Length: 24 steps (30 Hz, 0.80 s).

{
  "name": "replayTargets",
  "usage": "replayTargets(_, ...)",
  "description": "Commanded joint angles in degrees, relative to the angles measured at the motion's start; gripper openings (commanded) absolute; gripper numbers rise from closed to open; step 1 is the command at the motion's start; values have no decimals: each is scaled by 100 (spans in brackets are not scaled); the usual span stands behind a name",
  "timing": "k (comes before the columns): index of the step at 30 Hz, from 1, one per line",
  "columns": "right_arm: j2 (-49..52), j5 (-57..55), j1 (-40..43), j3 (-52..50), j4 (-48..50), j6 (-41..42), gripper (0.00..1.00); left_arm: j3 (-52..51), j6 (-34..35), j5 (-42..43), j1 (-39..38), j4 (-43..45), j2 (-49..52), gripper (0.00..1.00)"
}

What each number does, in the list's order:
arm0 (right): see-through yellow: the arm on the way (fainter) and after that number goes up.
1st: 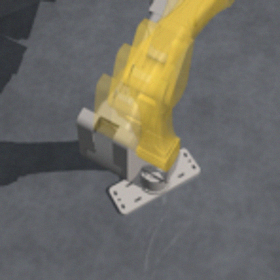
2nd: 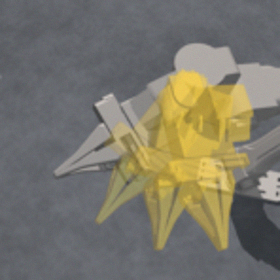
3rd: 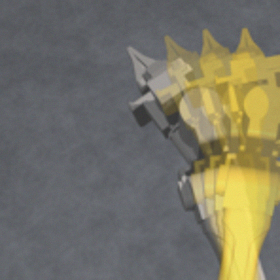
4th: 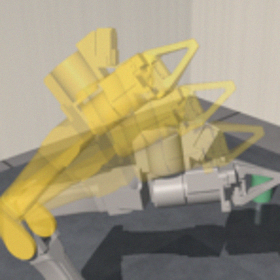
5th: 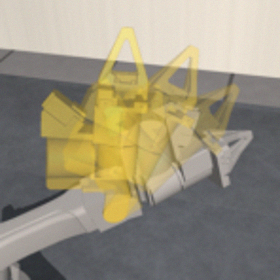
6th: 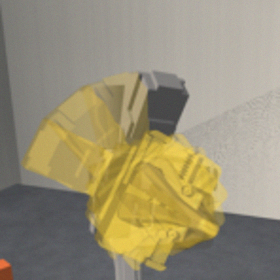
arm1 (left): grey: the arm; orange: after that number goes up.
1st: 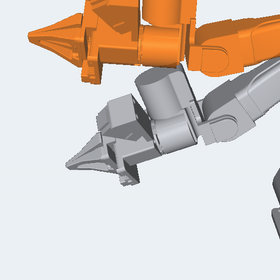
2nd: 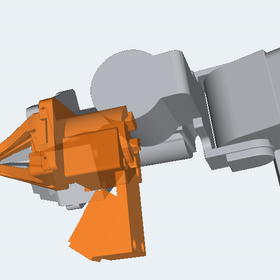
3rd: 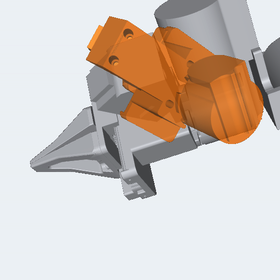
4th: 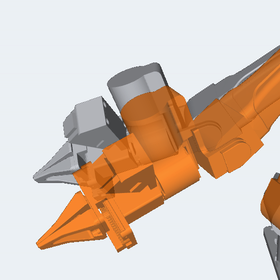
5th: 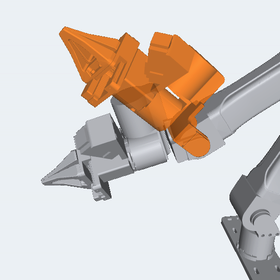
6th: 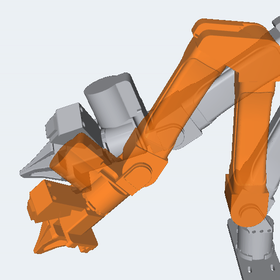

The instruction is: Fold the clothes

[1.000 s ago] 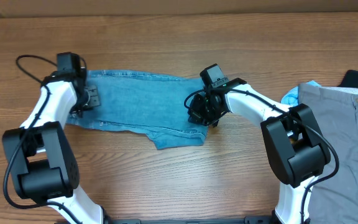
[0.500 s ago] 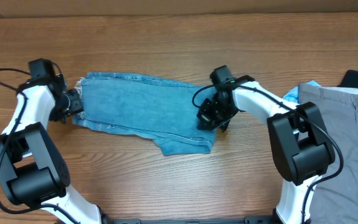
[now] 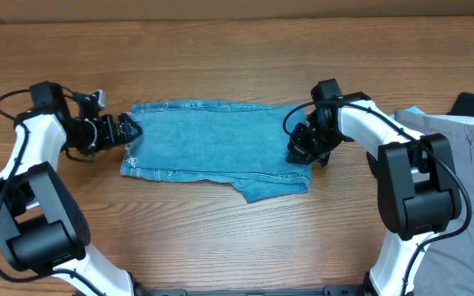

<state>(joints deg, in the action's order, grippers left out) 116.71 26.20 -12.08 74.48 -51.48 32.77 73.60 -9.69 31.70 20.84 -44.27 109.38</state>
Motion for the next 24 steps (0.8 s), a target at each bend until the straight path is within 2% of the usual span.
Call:
replayTargets(1, -13, -669, 63, -42, 35, -177, 4, -188, -374, 232, -184, -59, 496, 94)
replayTargets(4, -13, -669, 63, -42, 20, -177, 4, -188, -337, 188, -190, 7, 874, 89)
replayTargets(11, -13, -669, 63, -42, 13, -175, 4, -188, -293, 98, -190, 278, 1320, 88)
replayTargets(13, -13, -669, 63, -42, 15, -175, 4, -186, -293, 96, -203, 367, 1318, 81)
replayTargets(17, -13, -669, 63, -42, 13, -175, 4, -186, -295, 85, -254, 450, 1318, 58)
replayTargets(18, -13, -669, 63, -42, 13, -175, 4, -186, -295, 66, -258, 452, 1318, 56)
replayTargets(19, -13, -669, 63, -42, 11, -175, 4, -186, -275, -50, -256, 435, 1318, 55)
replayTargets(24, -13, -669, 63, -42, -37, -175, 4, -181, 299, -944, -195, 350, 1274, 65)
